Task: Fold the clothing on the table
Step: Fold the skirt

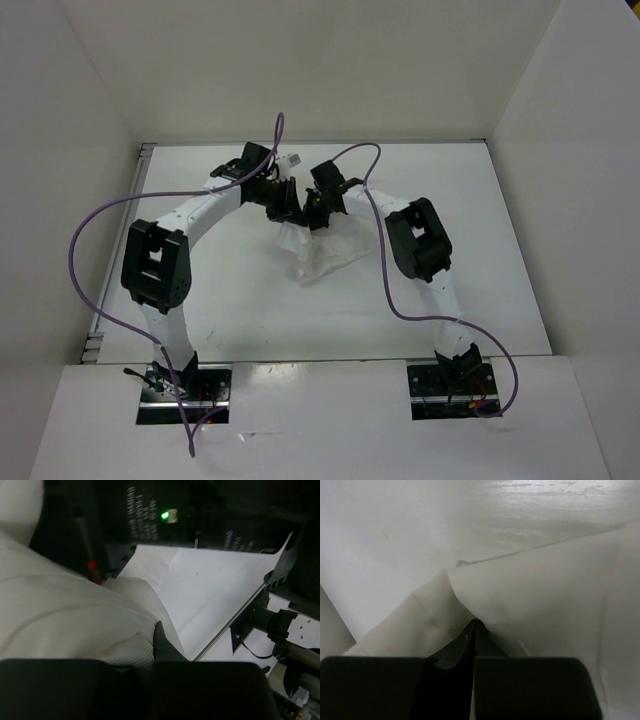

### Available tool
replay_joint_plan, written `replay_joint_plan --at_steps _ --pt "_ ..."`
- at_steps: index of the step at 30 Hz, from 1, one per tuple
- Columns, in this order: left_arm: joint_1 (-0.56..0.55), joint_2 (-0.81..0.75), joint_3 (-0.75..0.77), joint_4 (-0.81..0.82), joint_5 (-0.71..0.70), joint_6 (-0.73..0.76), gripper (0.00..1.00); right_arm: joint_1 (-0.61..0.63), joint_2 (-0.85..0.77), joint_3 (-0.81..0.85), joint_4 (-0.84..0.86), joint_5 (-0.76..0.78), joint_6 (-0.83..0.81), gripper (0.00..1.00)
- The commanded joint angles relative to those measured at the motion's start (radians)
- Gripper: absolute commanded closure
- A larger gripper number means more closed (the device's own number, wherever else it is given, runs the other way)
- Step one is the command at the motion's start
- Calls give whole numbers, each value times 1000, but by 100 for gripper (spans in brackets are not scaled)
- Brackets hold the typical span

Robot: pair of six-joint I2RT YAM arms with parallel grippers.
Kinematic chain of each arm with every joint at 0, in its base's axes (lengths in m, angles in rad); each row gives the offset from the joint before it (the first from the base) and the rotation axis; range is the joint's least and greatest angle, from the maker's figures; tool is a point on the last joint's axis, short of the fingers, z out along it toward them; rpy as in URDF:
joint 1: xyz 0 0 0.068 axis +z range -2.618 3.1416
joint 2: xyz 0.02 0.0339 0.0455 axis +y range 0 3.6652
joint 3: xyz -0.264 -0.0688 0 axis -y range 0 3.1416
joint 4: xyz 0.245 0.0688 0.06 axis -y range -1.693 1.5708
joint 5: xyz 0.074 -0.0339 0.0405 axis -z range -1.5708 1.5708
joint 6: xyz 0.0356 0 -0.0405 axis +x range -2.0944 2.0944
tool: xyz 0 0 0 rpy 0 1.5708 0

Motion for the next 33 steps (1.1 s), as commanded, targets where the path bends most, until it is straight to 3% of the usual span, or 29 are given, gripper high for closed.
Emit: replay_joint_plan --at_steps 1,4,8,17,27,33 --pt "-43 19 86 11 37 -50 100 13 50 24 -66 47 -12 99" --pt "-56 51 104 2 14 -38 100 13 33 15 -75 58 -12 99" --pt "-56 51 93 -28 -43 -15 100 -28 -98 -60 -52 48 -32 92" --pt "-14 21 50 -39 -54 -5 100 -250 -338 -188 -131 53 -116 66" --pt "-5 12 30 -39 -63 4 100 -402 -332 -231 -285 346 -193 57" --pt "4 12 49 -59 -63 13 100 -436 -312 -300 -294 349 -193 56"
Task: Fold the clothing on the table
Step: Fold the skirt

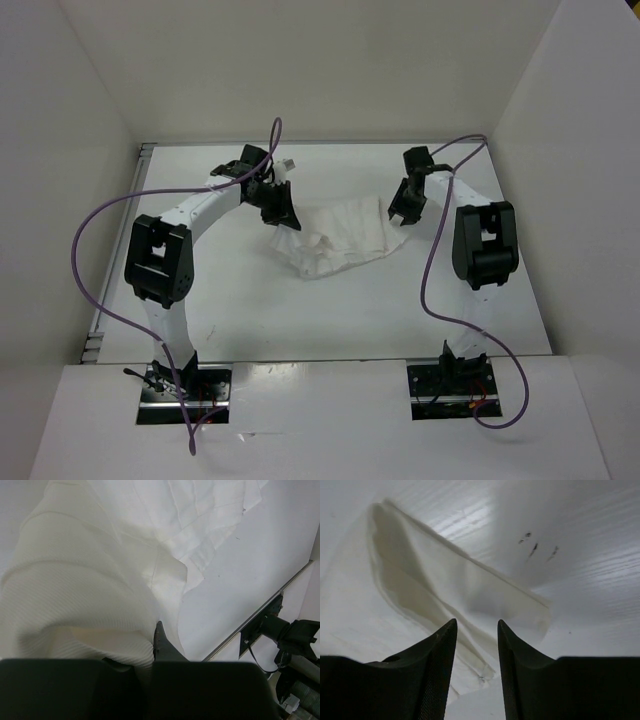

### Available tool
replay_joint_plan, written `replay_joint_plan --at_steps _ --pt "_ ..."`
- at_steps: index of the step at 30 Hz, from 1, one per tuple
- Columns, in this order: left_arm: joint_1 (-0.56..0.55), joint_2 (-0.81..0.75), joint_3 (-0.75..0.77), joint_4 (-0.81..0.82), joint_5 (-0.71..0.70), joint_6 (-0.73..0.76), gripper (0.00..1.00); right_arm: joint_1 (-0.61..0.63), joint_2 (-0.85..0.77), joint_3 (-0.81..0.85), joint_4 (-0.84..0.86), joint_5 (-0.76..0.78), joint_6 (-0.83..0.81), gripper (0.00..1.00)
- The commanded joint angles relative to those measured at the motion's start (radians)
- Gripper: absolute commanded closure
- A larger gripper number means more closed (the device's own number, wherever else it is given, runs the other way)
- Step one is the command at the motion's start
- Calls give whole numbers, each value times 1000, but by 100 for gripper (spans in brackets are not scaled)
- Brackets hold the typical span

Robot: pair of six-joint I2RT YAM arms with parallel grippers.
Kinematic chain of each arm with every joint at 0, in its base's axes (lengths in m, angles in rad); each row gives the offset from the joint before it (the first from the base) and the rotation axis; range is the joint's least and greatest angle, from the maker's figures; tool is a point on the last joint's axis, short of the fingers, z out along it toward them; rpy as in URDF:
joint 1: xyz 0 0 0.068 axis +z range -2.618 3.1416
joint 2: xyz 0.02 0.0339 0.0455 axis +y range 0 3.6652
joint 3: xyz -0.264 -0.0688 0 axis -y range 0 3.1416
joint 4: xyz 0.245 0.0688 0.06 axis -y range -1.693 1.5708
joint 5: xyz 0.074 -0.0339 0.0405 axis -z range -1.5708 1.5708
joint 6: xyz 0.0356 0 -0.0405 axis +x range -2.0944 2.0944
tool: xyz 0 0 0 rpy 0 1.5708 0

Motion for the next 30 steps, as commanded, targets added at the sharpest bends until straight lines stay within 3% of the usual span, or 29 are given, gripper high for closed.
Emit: replay_joint_plan --at_steps 1,4,8,10,18,25,30 --pt "16 -43 19 -10 3 33 100 -18 15 -53 -43 24 -27 56" --pt "16 -23 45 -28 3 45 100 -18 6 -109 -24 -13 -27 64" --pt "25 19 108 -65 3 76 100 -18 -29 -194 -15 -62 -27 90" --pt "25 47 168 -89 3 85 100 2 -49 -253 0 -104 -17 94" --pt "-22 135 318 -140 43 95 100 100 -94 -356 74 -193 41 95" --pt "-101 193 327 -140 34 82 100 155 -114 -356 92 -225 77 95" --pt "-138 269 433 -140 25 47 100 183 -114 -337 92 -225 95 95"
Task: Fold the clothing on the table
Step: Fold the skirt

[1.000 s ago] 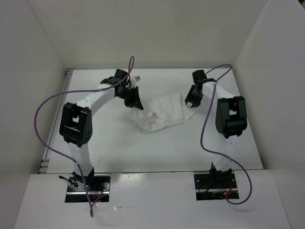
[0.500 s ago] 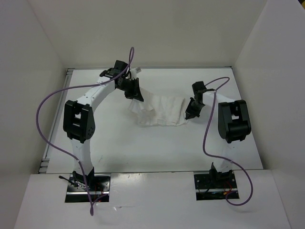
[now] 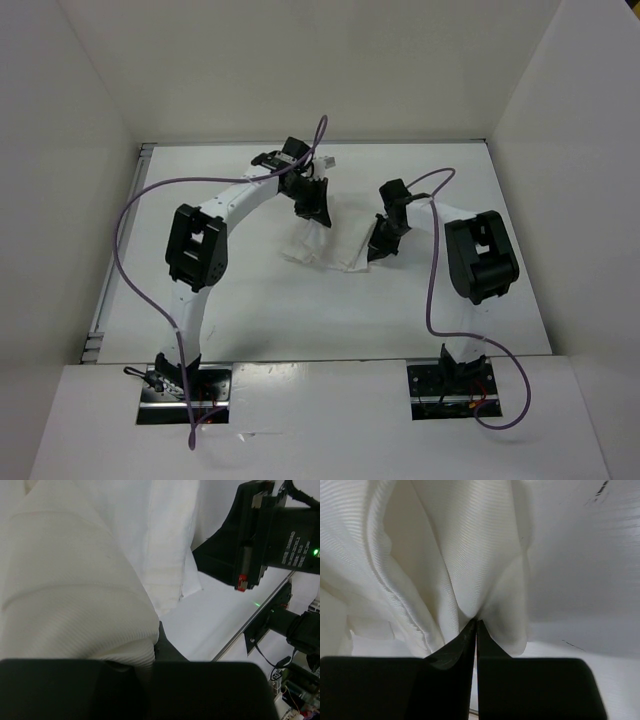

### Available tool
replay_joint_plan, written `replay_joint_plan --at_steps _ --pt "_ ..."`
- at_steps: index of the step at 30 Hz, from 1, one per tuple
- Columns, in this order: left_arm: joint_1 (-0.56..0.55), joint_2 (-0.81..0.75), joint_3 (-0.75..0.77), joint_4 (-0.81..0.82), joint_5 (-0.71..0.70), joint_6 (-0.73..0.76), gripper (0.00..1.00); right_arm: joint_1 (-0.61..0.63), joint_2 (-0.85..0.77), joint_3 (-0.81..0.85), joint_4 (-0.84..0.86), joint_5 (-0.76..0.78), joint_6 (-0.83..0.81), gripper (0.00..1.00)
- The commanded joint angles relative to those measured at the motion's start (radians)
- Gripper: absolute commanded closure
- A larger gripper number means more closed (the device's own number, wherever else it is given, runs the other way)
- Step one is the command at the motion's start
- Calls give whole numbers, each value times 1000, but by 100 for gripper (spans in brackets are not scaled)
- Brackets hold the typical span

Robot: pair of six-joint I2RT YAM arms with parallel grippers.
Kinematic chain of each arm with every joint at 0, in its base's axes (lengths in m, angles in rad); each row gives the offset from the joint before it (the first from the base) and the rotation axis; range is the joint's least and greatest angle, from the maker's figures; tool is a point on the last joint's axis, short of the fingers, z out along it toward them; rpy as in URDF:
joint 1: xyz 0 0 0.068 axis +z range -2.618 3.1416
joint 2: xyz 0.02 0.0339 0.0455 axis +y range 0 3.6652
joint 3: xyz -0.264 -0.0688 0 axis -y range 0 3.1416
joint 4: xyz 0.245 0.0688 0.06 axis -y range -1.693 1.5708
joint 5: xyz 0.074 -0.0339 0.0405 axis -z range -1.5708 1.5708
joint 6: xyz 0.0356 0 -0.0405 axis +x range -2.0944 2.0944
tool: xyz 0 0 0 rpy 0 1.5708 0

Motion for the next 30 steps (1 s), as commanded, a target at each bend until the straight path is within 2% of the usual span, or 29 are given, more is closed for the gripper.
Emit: replay_joint_plan --at_steps 1,7,13,24,26,27,29,30 --pt "-25 39 91 -8 17 -24 100 29 -3 -13 16 11 18 95" --pt "-63 111 182 -8 26 -64 100 40 -3 -13 16 11 27 95" --pt "-109 134 196 -8 37 -64 100 40 -3 -13 16 21 27 95" --pt "-198 116 90 -28 17 -30 99 40 -12 -13 6 40 27 95" --pt "-212 116 90 -45 8 -21 82 40 -12 -13 6 40 27 93" --pt "-212 116 90 -55 -4 -21 65 40 -12 -13 6 40 27 93" --pt "-212 90 90 -55 -4 -21 40 31 -25 -13 -4 50 36 92" --pt "-212 79 90 -40 8 -21 35 31 -49 -22 -4 61 36 92"
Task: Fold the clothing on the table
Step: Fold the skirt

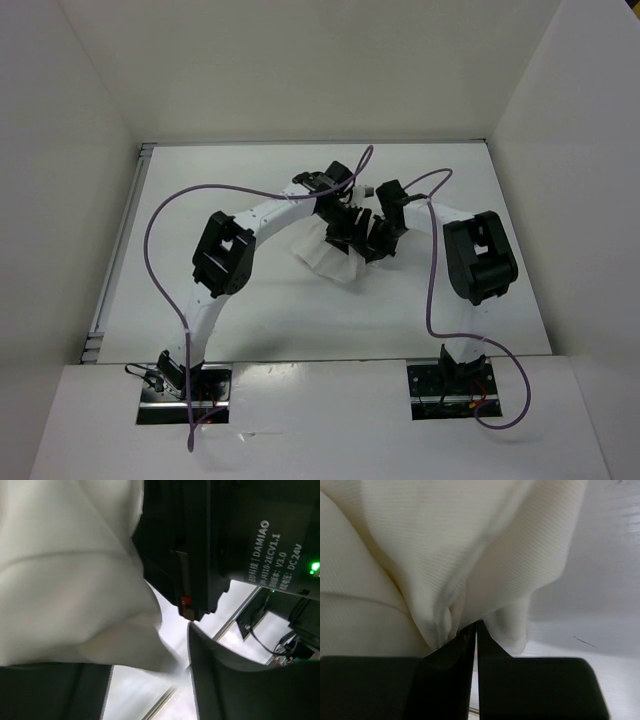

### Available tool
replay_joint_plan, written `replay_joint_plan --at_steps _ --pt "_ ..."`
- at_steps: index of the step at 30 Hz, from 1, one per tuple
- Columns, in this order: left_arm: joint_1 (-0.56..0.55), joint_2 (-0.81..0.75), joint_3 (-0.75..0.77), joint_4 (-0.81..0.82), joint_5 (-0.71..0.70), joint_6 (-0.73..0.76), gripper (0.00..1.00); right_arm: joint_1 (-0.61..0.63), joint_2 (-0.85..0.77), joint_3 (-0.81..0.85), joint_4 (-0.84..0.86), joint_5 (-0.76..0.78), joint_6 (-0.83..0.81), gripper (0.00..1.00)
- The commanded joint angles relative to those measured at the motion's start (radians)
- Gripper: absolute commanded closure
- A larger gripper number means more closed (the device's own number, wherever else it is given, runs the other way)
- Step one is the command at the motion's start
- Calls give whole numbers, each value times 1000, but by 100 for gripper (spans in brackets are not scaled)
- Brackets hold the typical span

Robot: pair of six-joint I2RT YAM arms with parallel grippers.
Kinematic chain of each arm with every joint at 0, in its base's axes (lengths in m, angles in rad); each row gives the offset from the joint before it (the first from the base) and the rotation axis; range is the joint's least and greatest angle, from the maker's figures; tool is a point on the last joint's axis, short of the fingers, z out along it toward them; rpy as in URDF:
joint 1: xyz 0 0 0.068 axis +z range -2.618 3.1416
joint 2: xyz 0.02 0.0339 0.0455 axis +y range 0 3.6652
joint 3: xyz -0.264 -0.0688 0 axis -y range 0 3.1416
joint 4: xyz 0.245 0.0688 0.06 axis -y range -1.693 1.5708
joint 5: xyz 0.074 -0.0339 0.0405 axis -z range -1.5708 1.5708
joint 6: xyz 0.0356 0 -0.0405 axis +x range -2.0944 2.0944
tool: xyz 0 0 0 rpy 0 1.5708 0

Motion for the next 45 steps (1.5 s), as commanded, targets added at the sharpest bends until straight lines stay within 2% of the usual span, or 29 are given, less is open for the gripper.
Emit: replay_joint_plan --at_steps 1,2,4,8,13,16,18,21,23,27,31,37,42,45 --pt "-4 -52 0 19 18 -2 30 3 -56 -22 -12 56 7 92" --pt "-4 -62 0 30 29 -12 14 -6 -67 -31 -12 66 16 92" --pt "8 -62 73 39 29 -46 14 -18 -102 -40 -29 67 17 91" --pt "61 -15 233 39 43 -106 14 -28 -200 -40 -124 175 39 91" --pt "96 -75 276 50 43 -115 14 -28 -433 -1 -276 300 82 80" --pt "130 -186 190 90 18 -115 14 -28 -478 50 -294 289 70 74" --pt "148 -240 116 131 -20 -115 14 -28 -462 94 -281 213 30 66" --pt "209 -329 -70 197 -46 -137 14 -11 -394 133 -242 131 4 64" --pt "261 -366 -157 237 -19 -146 18 21 -333 145 -201 113 -5 63" --pt "303 -418 -357 278 -10 -146 19 21 -193 145 -170 86 -29 63" --pt "323 -458 -434 300 -1 -135 19 -50 -95 165 -191 184 -60 63" --pt "352 -469 -454 289 10 -126 19 -88 -67 265 -250 228 -92 63" --pt "352 -458 -454 289 32 -117 19 -106 -196 234 -261 237 -92 54" --pt "352 -435 -454 289 56 -117 19 -115 -207 184 -261 228 -103 49"
